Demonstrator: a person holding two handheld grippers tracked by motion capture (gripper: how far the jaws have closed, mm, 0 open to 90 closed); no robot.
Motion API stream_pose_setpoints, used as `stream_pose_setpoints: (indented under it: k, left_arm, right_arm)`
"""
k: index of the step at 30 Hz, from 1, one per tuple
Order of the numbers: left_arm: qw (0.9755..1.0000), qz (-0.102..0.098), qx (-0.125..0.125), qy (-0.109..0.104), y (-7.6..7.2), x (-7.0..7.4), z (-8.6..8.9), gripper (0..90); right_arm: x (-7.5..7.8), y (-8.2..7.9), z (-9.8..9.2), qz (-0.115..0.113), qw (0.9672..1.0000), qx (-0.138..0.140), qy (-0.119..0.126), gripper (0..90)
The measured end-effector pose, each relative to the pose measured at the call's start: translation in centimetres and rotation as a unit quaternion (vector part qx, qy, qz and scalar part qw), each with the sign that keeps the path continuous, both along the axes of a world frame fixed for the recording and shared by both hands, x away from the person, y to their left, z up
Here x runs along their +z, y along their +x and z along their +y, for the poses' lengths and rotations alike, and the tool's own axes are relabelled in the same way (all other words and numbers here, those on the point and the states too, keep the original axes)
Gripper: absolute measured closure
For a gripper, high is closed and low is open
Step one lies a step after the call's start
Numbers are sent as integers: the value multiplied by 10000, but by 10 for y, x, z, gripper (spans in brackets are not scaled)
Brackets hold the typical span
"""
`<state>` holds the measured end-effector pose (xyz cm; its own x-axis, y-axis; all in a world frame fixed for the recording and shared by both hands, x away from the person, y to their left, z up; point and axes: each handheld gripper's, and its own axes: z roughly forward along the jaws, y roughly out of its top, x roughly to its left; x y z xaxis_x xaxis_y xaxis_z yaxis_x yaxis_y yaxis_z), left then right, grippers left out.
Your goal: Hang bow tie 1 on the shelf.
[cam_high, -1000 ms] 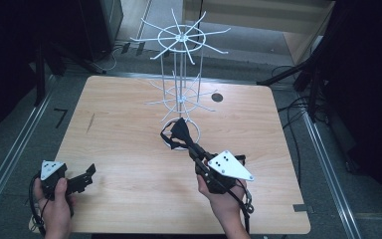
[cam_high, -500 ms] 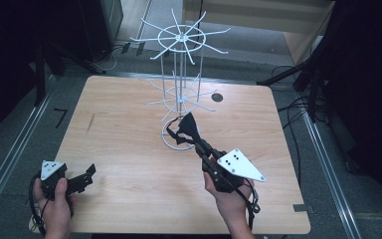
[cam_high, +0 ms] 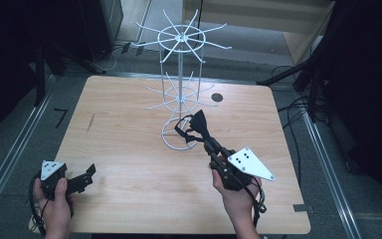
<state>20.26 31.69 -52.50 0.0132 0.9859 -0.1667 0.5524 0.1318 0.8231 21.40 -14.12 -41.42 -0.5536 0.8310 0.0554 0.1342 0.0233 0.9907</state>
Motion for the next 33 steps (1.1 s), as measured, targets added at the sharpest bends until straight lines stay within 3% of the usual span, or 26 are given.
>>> stream_pose_setpoints:
  k: [21,33]
  left_arm:
    - [10000,-5,9,20,0,0,-1,0]
    - [10000,-8,7,25,0,0,-1,0]
  right_arm:
    - [5,-7,-13,-55,9999,-69,84,813]
    - [3,5,-22,72,9998,-181,91,812]
